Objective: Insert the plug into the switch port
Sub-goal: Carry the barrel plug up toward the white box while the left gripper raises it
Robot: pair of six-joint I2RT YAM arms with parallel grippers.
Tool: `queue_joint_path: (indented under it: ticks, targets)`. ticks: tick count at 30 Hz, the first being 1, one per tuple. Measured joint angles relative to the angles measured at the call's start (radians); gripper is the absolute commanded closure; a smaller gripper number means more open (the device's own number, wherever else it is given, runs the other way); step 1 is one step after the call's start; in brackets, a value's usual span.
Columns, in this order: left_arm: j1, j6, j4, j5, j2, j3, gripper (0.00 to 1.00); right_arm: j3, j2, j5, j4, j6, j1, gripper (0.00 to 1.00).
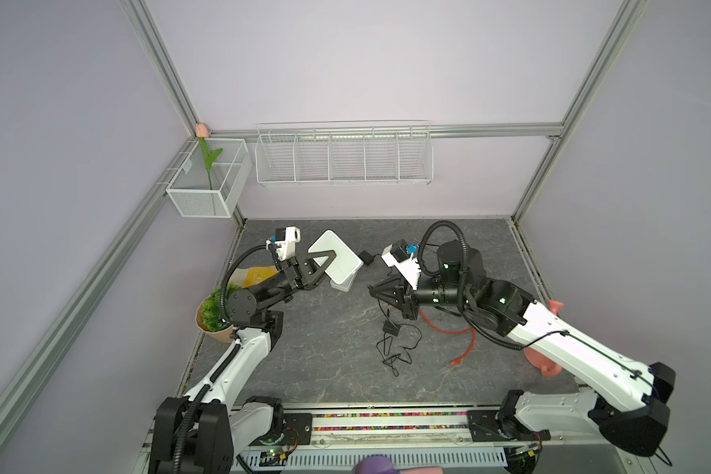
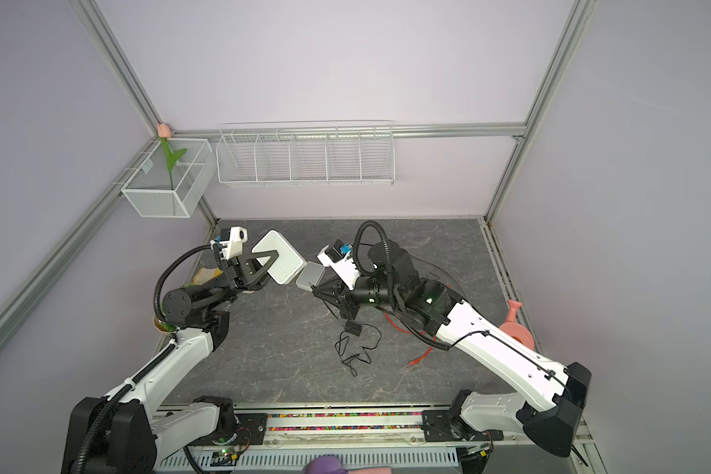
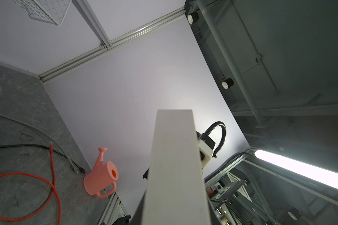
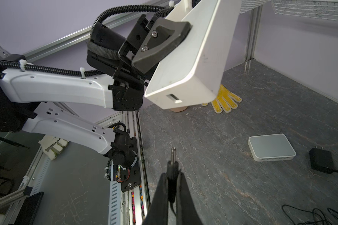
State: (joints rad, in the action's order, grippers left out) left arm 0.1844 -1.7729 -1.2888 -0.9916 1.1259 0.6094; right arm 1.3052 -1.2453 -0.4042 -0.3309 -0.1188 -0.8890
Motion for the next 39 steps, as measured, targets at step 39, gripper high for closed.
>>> queue_joint_path:
  ticks: [39]
  targets:
    - [0.007,0.278,0.404,-0.035,-0.137,-0.013,1.0,0.154,-0.158,-0.119,-0.107,-0.065,0.017,0.93]
